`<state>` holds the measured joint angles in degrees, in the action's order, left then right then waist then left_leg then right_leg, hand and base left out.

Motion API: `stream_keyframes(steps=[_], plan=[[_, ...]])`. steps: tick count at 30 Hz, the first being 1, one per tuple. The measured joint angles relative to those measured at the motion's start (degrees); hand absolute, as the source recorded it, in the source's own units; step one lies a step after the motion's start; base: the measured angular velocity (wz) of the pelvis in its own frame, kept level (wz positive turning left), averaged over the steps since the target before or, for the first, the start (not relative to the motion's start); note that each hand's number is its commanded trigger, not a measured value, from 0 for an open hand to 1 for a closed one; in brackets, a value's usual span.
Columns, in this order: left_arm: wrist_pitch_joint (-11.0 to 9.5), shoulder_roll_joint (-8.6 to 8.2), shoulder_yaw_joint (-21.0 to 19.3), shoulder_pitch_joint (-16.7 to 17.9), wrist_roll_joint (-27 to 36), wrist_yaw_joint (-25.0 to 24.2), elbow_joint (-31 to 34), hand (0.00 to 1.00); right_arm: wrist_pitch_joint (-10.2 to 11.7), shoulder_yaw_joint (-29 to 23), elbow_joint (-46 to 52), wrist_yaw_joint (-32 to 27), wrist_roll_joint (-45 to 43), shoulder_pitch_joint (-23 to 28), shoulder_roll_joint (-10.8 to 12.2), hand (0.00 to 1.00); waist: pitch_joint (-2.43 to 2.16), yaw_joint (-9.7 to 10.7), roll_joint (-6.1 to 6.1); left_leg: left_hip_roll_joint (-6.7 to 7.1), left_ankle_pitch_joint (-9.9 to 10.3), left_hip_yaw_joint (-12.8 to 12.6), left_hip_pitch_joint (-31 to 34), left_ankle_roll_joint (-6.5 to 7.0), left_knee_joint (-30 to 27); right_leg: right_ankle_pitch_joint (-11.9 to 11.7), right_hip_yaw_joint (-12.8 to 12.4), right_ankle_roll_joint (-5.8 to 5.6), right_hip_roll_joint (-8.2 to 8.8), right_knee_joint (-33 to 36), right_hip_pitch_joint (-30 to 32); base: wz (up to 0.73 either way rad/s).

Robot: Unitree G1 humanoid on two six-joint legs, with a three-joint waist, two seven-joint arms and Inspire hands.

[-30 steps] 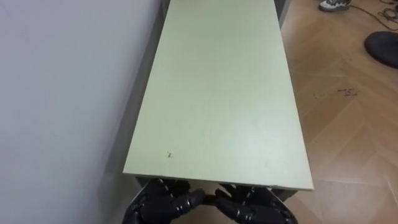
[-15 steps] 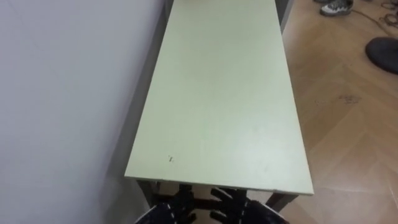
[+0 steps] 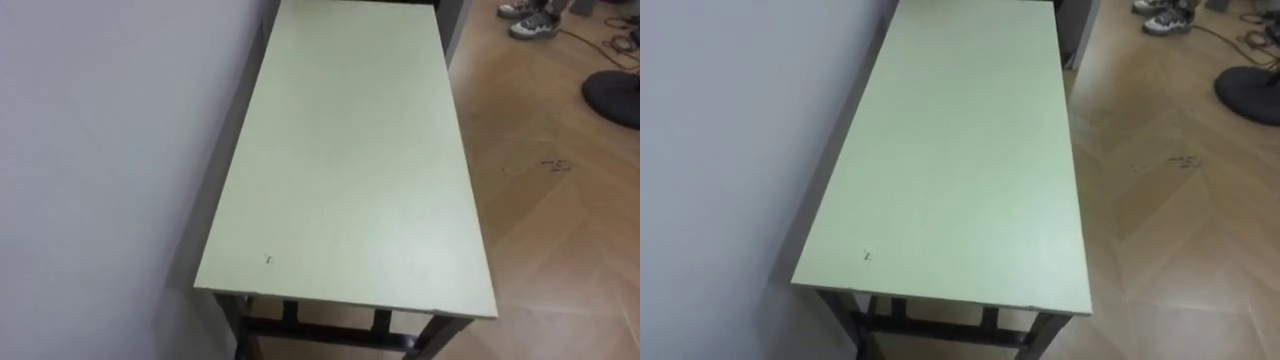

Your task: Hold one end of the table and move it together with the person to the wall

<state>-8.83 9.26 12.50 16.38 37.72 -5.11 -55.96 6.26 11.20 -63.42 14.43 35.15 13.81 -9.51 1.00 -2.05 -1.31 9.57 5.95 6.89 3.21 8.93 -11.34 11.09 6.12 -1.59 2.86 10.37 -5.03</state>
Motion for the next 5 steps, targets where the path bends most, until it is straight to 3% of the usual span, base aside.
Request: stream_keyframes(steps=[1, 5], plan=[[-0.1, -0.21, -0.6, -0.1, -0.3, 0.5, -0.8, 0.00, 0.1, -0.5, -0.7, -0.4, 0.0, -0.4, 0.4, 0.00, 0.07, 0.1, -0.46, -0.01, 0.0, 0.0, -0.1, -0.01, 0.1, 0.0, -0.1, 0.01, -0.02, 0.0, 0.0, -0.05], [0.1, -1.10, -2.5, -0.7, -3.7, 4.0, -3.2, 0.00, -0.1, -1.2, -3.4, -3.3, 0.0, -1.3, 0.9, 0.00, -0.12, 0.2, -0.11, -0.03, 0.1, 0.0, -1.3, 0.05, 0.6, 0.0, 0.0, 0.02, 0.00, -0.2, -1.0, 0.00]])
